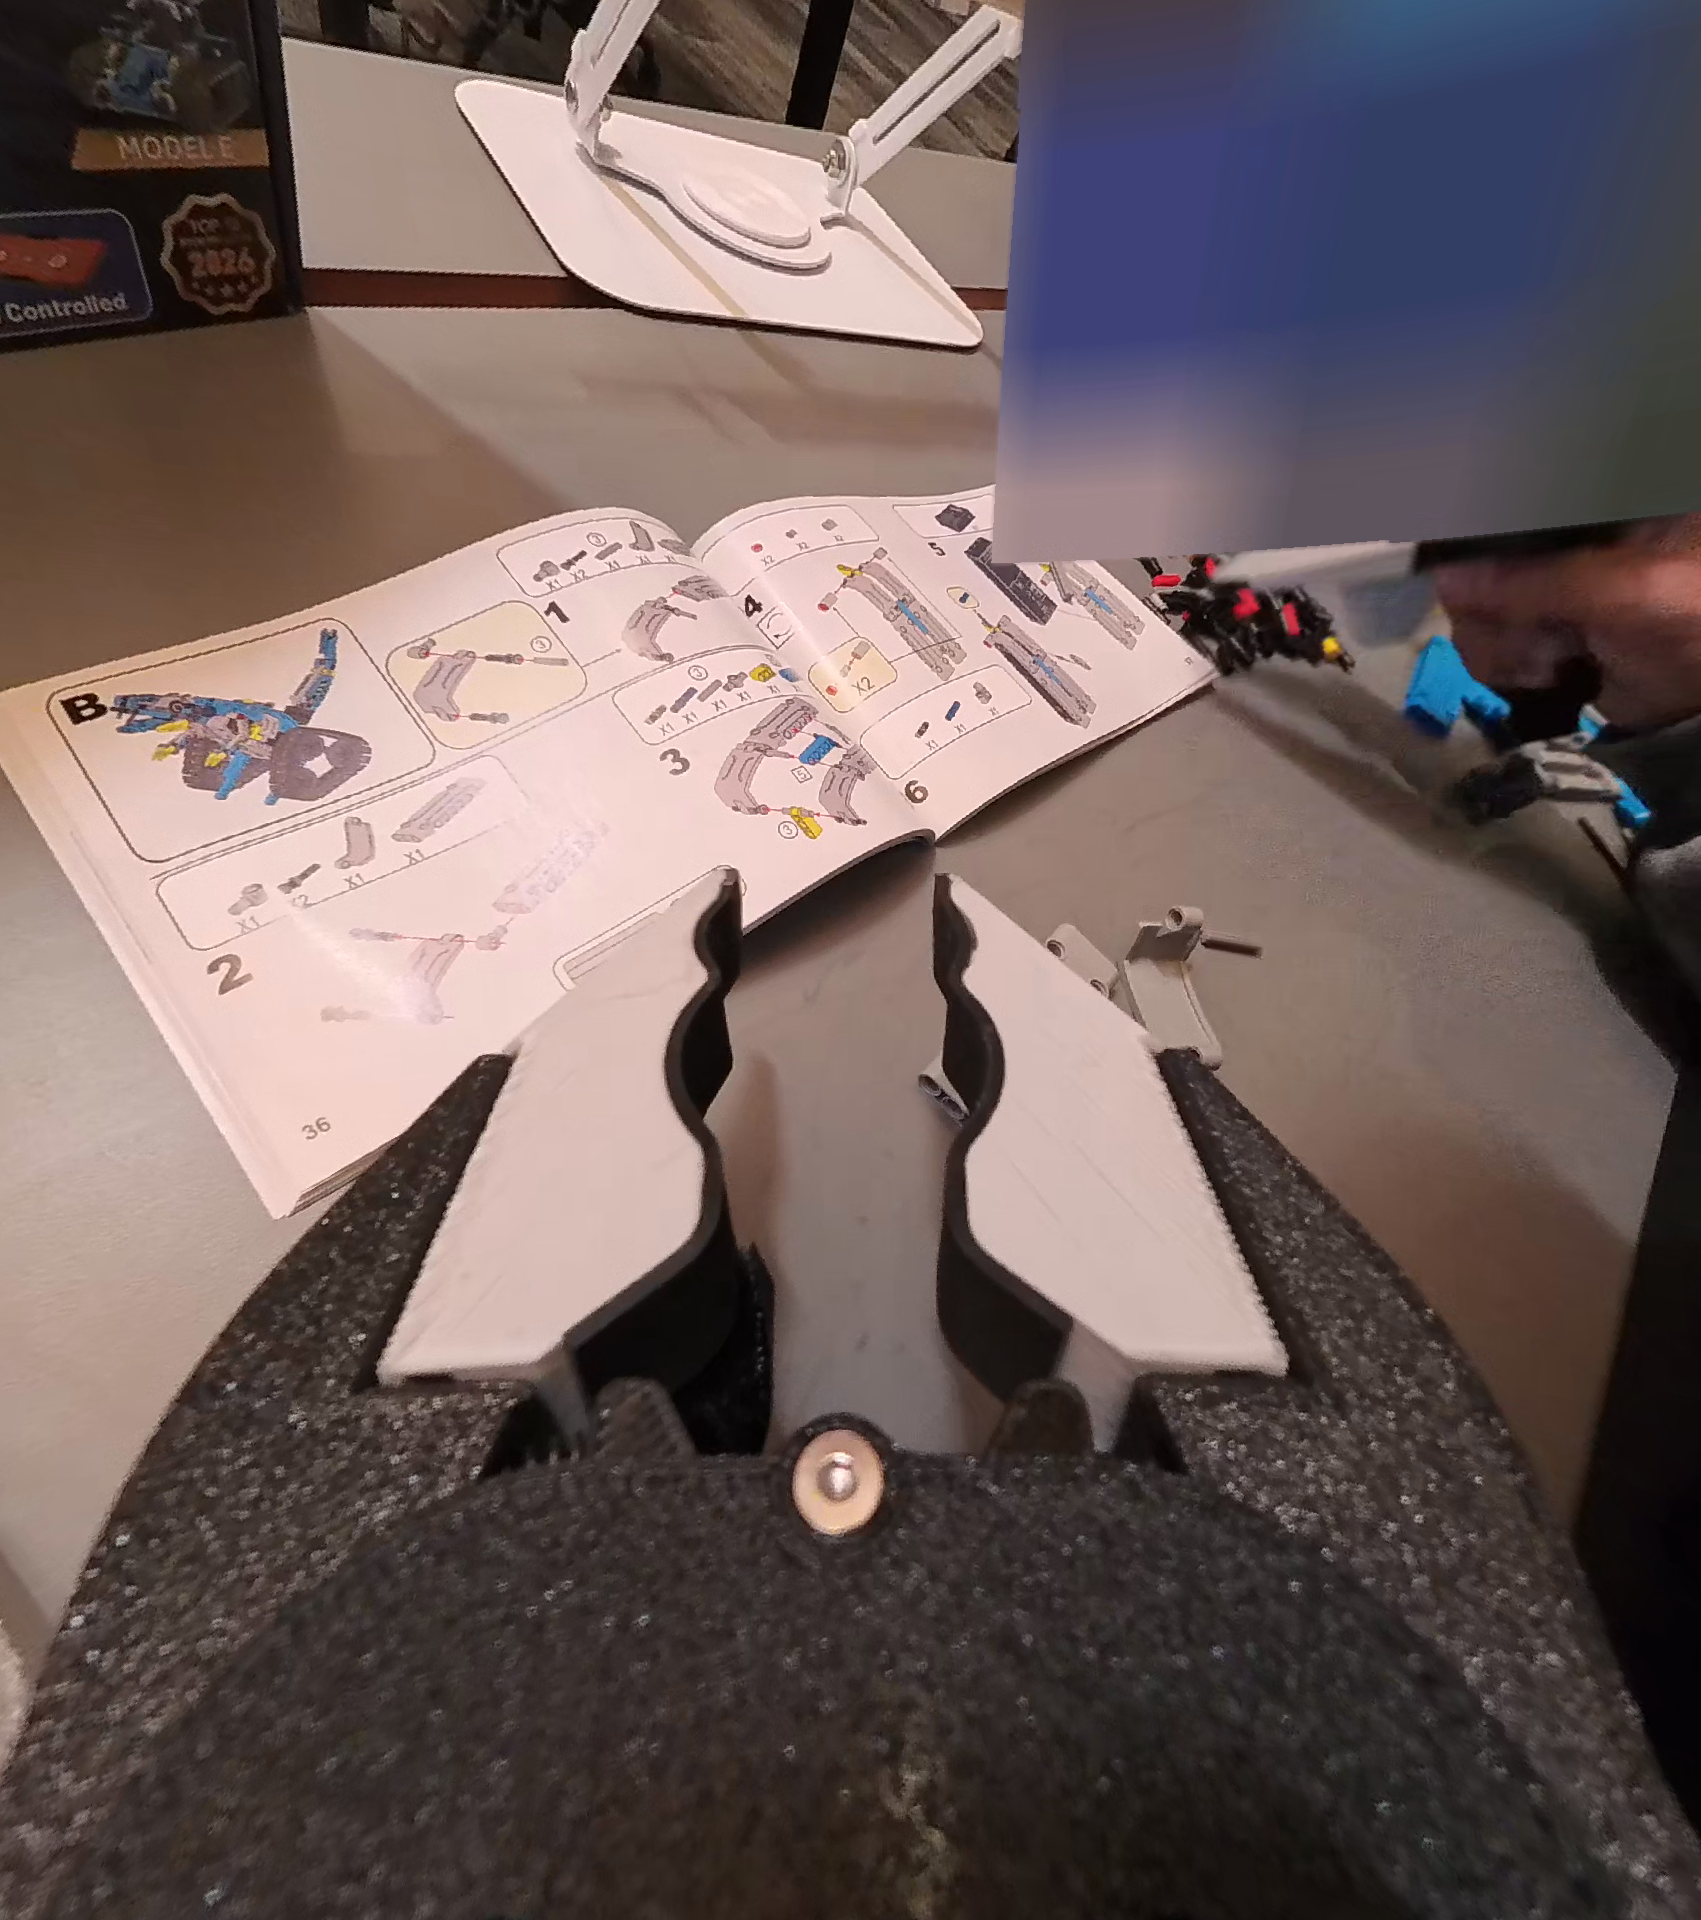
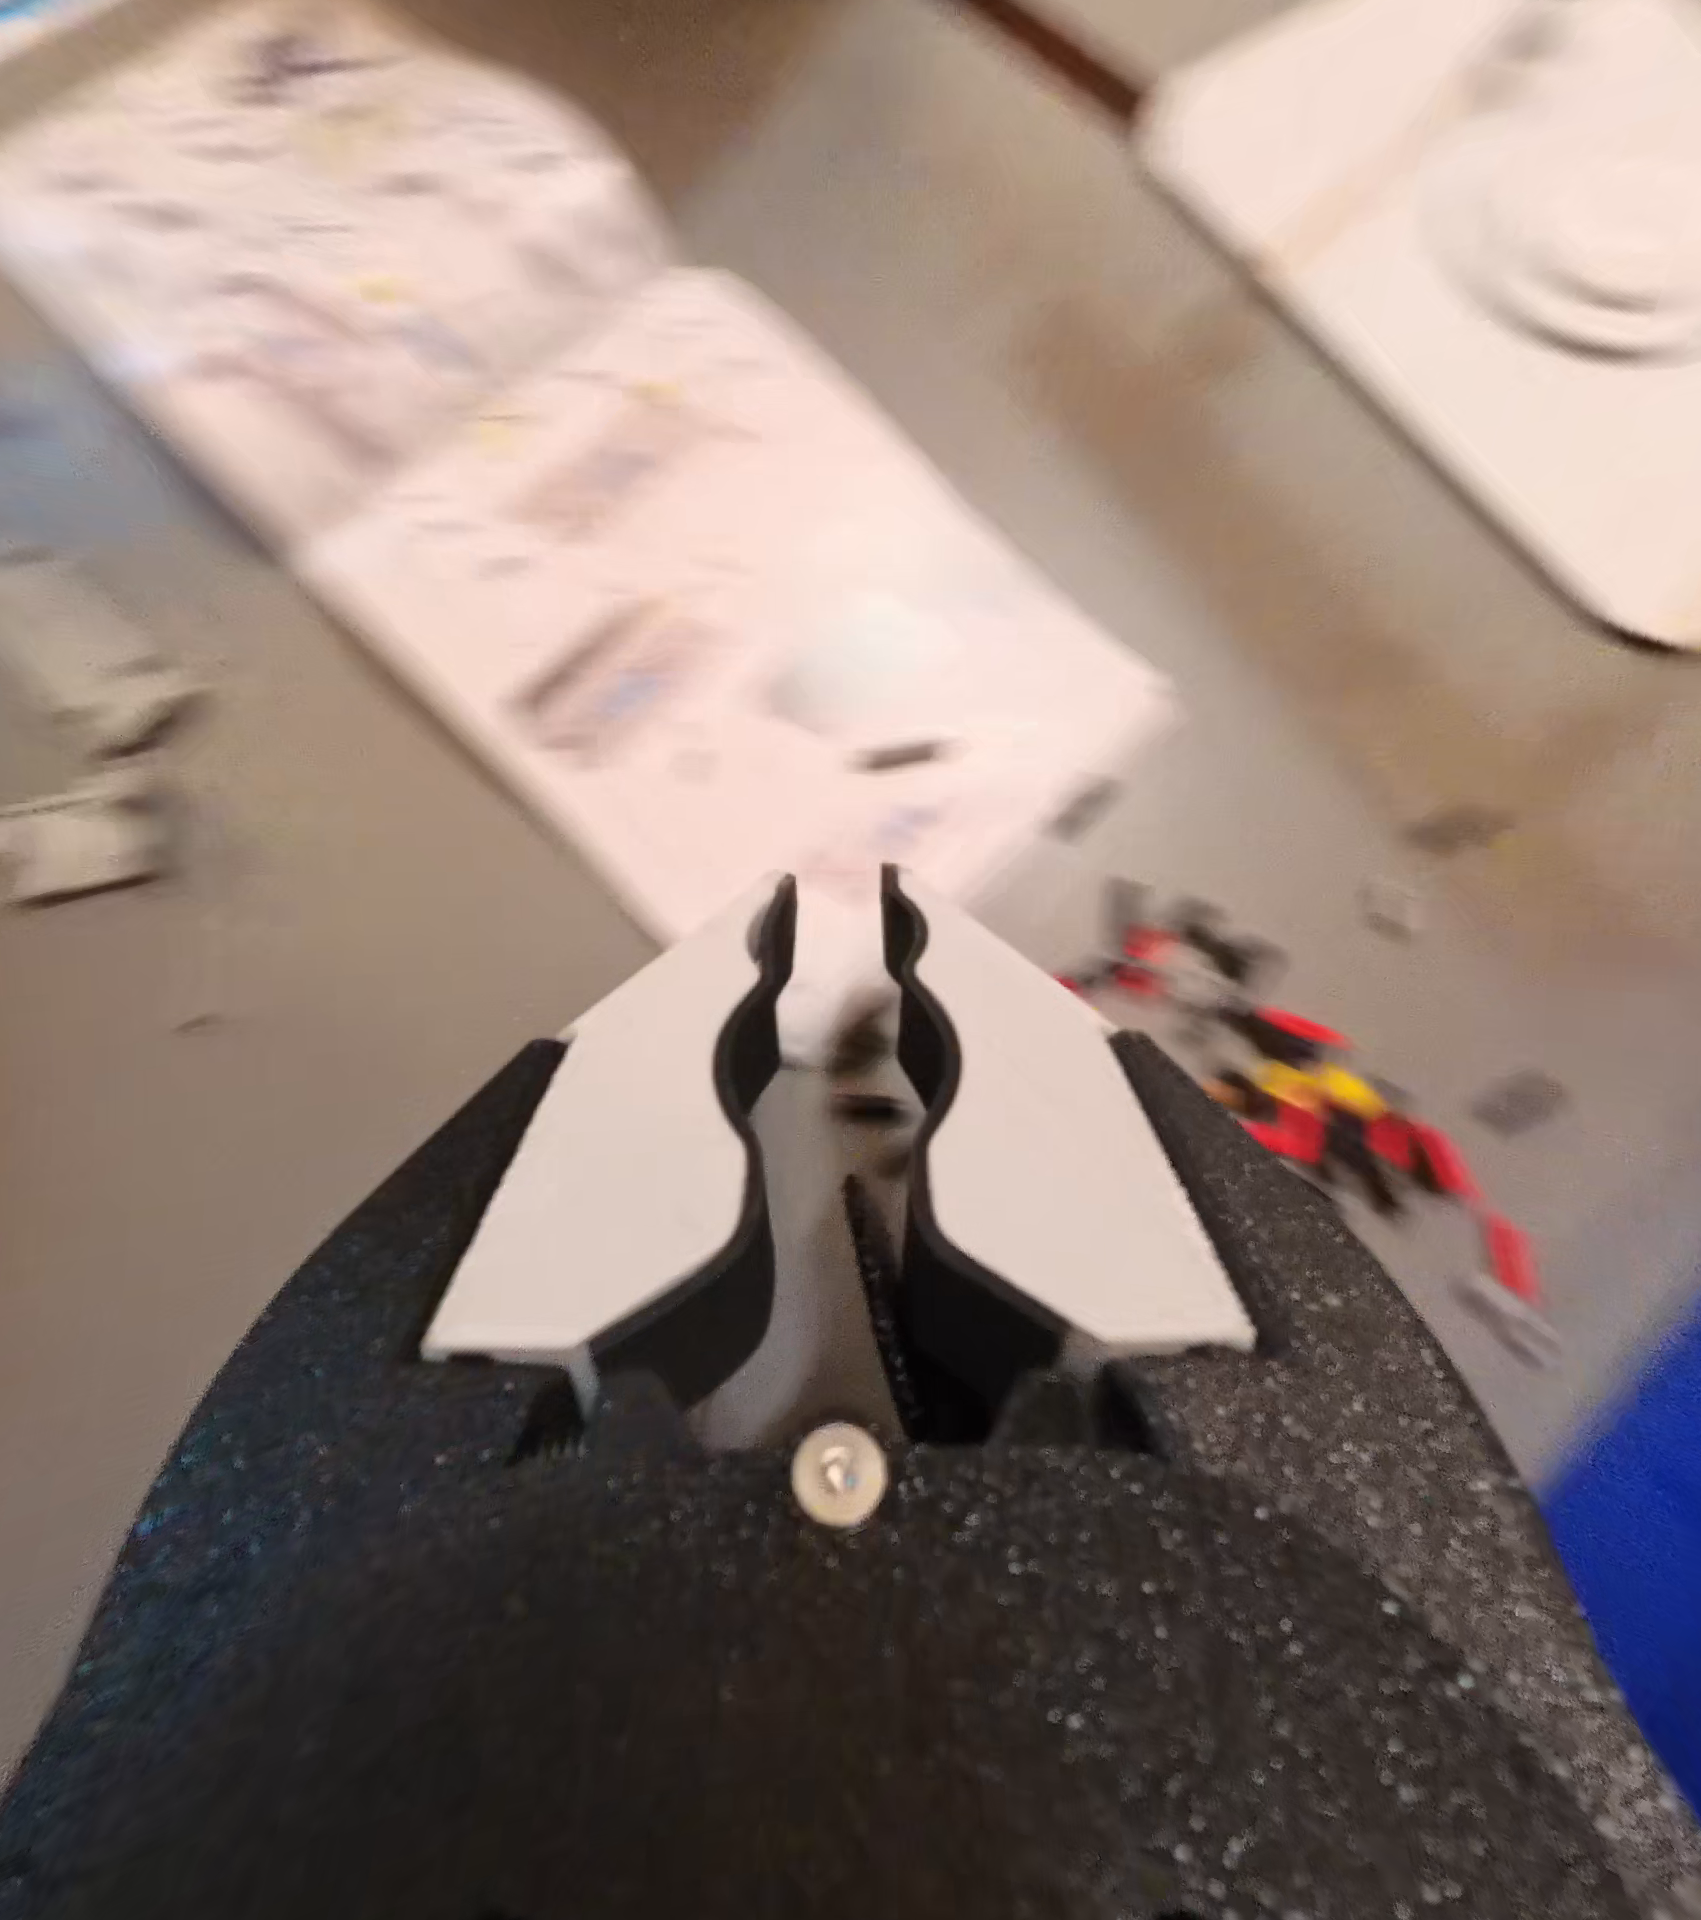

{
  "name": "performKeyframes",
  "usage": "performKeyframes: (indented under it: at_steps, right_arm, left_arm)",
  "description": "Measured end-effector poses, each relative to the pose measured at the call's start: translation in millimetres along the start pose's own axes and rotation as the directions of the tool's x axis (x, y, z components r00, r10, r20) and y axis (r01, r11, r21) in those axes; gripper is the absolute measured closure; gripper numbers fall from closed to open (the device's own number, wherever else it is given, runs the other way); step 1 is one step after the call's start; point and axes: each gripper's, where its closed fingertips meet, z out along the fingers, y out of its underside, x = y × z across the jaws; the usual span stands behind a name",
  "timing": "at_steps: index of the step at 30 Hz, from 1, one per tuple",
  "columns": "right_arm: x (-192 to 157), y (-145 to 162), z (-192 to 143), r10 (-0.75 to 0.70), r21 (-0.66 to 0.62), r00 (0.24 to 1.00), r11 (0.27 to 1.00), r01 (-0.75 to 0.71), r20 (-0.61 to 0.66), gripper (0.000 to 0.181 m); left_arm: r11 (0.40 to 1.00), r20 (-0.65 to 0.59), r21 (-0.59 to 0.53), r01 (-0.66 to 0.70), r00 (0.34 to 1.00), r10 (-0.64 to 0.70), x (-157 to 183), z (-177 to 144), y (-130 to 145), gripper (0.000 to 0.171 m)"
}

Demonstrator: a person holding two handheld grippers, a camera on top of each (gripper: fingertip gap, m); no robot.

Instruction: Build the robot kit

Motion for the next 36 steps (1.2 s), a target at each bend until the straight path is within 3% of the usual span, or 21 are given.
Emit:
performKeyframes:
  at_steps: [2, 5, 8, 19, 25, 31, 36]
  right_arm:
    - [34, 14, -1, 0.048, -0.025, 0.991, 0.998, -0.051, -0.122, 0.170]
    - [45, 33, 6, 0.063, -0.104, 0.985, 0.991, -0.080, -0.161, 0.171]
    - [50, 32, 8, 0.066, -0.098, 0.980, 0.991, -0.086, -0.186, 0.173]
    - [45, 43, 3, 0.065, -0.158, 0.985, 0.983, -0.090, -0.159, 0.171]
    - [37, 19, 2, -0.017, -0.098, 0.987, 0.995, 0.002, -0.158, 0.174]
    - [41, 26, 10, 0.072, -0.083, 0.988, 0.993, -0.084, -0.136, 0.174]
    - [45, 38, 7, 0.043, -0.124, 0.987, 0.990, -0.063, -0.158, 0.175]
  left_arm:
    - [1.000, -0.002, -0.003, -0.001, 1.000, 0.001, 1, 0, 0, 0.136]
    - [1.000, -0.003, -0.001, 0.000, 1.000, 0.000, 0, 0, 0, 0.136]
    - [1.000, -0.006, 0.001, 0.004, 1.000, -0.004, 1, 0, 0, 0.136]
    - [1.000, -0.006, 0.001, 0.005, 1.000, -0.005, 1, 0, 0, 0.136]
    - [1.000, -0.009, 0.004, 0.012, 1.000, -0.012, 1, -1, 0, 0.136]
    - [1.000, -0.012, 0.006, 0.013, 1.000, -0.013, 1, -1, 0, 0.136]
    - [1.000, -0.012, 0.004, 0.015, 1.000, -0.015, 1, -1, 0, 0.136]
